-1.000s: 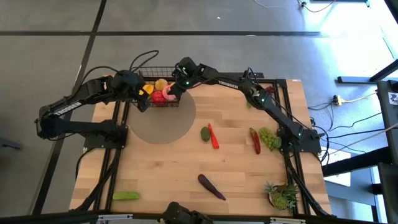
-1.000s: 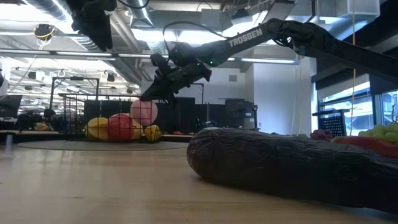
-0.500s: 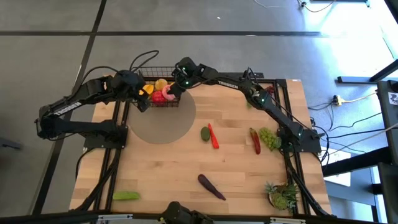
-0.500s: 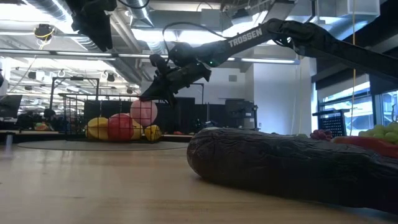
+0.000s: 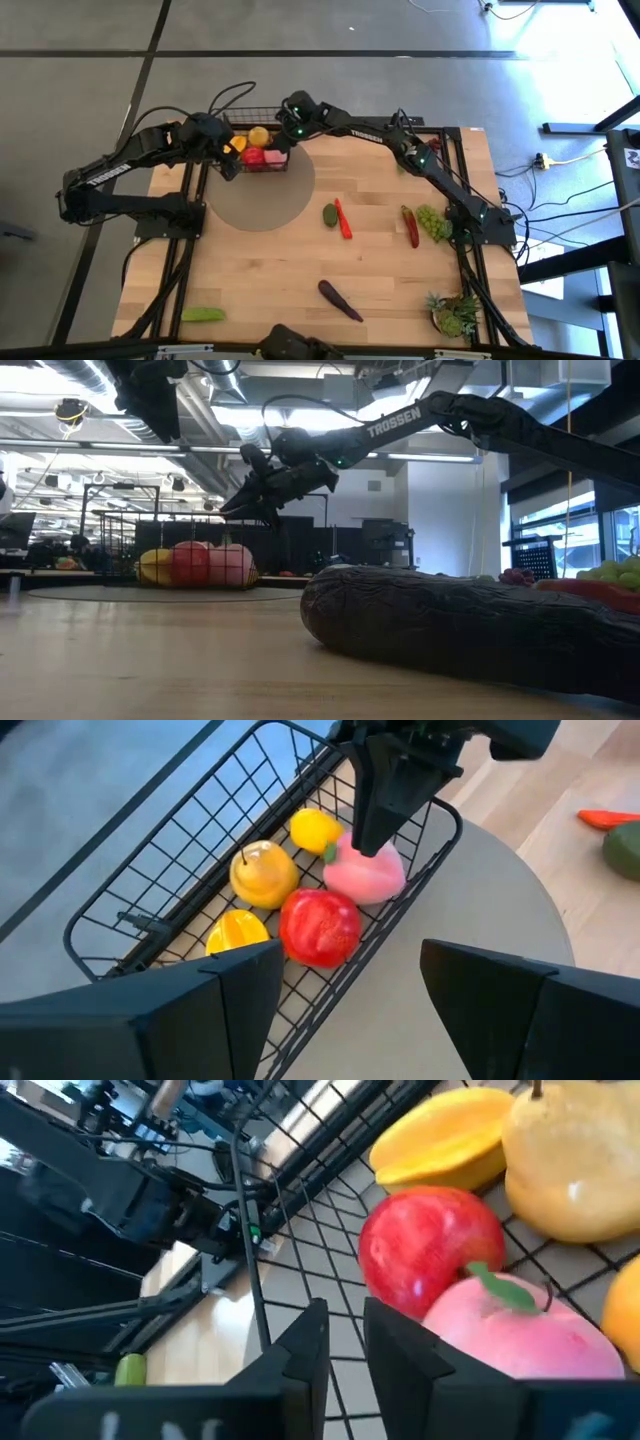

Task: Build produce basket
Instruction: Put the green lime into the black wire basket

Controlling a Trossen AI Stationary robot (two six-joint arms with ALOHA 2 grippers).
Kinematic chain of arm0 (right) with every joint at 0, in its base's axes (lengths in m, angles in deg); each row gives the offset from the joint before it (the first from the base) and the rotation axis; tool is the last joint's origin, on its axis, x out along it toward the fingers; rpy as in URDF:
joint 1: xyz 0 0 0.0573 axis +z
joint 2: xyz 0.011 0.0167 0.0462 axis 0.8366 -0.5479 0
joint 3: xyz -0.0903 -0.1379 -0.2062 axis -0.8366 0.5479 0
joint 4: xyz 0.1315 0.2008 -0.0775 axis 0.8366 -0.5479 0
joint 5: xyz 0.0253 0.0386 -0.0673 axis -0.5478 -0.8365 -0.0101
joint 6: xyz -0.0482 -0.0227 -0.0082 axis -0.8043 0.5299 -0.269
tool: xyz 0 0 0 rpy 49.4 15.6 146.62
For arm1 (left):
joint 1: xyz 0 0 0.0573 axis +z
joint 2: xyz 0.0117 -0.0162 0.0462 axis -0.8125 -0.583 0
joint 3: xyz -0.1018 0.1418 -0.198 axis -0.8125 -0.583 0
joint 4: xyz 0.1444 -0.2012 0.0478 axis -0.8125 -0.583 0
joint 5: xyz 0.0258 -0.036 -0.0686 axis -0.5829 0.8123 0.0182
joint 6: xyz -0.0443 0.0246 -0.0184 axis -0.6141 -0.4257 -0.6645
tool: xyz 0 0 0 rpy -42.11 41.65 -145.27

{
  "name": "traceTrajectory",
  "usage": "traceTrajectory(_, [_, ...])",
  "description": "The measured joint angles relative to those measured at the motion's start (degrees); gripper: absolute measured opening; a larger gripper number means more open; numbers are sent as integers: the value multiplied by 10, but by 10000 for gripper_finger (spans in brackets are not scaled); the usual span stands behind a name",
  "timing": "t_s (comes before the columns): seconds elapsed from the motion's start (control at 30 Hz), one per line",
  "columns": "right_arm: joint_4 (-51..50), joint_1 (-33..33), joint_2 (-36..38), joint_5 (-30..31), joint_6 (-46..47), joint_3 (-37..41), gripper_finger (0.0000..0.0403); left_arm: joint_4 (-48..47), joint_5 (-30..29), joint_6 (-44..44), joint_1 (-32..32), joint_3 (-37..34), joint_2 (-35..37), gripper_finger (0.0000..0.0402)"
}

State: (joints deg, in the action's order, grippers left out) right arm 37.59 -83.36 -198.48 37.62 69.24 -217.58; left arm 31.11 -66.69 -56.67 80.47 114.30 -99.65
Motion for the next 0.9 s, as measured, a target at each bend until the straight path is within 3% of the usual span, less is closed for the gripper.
traceTrajectory(0.17, [35, -3, -1, -36, -6, -3, 69, -11, 0, 0, 0, 0, 0, 225])
traceTrajectory(0.57, [41, -3, 12, -14, -65, -3, 69, -14, 0, 0, 0, 0, 0, 225])
traceTrajectory(0.77, [28, 1, 57, 26, -156, -4, 69, -18, 0, -16, 0, 0, 1, 225])
traceTrajectory(0.9, [-34, 7, 99, 77, -245, -4, 69, -45, 0, -45, 0, 1, 2, 225])
